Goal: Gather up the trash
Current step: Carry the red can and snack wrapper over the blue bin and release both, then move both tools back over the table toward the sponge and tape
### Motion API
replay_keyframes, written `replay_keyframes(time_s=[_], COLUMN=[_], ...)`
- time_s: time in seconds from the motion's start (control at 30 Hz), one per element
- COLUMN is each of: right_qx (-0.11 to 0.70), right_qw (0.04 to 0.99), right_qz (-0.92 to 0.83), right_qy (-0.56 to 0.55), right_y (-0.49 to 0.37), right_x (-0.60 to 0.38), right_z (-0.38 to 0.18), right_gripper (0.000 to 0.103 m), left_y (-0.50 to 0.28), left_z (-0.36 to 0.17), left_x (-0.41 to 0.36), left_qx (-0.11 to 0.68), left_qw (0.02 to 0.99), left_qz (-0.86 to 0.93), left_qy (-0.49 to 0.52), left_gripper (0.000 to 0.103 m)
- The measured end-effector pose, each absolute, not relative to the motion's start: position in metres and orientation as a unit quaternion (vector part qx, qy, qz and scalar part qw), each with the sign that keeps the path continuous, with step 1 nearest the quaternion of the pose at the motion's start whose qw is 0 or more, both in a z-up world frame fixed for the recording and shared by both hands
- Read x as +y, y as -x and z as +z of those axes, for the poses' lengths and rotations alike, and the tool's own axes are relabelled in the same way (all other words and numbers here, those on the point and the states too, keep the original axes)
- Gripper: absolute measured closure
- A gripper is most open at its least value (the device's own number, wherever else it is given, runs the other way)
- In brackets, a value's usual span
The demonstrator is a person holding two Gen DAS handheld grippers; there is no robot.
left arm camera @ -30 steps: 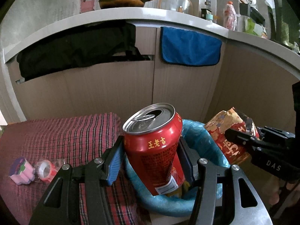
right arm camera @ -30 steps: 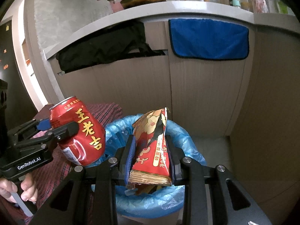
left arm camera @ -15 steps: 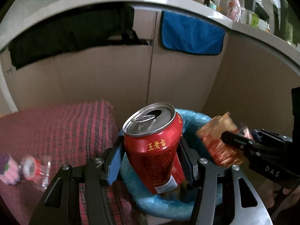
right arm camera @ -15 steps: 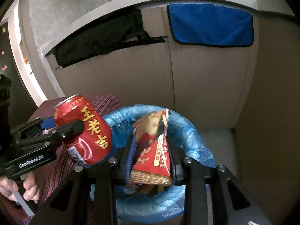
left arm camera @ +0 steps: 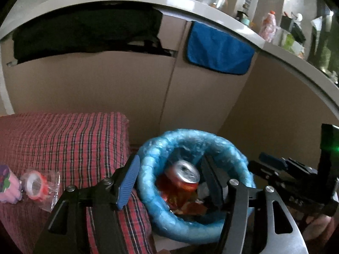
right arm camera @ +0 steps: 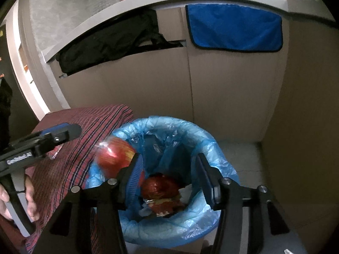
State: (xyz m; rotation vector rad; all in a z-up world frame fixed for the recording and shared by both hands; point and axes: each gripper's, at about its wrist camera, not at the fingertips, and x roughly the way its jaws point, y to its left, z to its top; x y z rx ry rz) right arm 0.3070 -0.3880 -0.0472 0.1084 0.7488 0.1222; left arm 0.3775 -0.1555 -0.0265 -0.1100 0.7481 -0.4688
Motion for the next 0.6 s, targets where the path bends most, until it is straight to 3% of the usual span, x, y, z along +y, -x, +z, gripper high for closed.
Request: replay_keyframes(time_s=[0.27, 0.6], right_qx=[0.358, 0.360], right_qw=[0.930, 0.916], right_qz=[0.066, 0.175], right_qy=[-0.045, 0.006], right_y=[-0.295, -0.296], right_x=[-0.371, -0.276], right_z=[-0.023, -0.008], right_gripper=[0.054, 0.054], left_y=[-0.363, -0.362], left_z=[-0.005, -0.012], left_x=[-0.100, 0.052], left_qx=[0.325, 0.318], left_qw=[0.926, 0.942], left_qz=[-0.184, -0.080], left_qy=[0.053, 0.072], left_gripper=[0.040, 0.039])
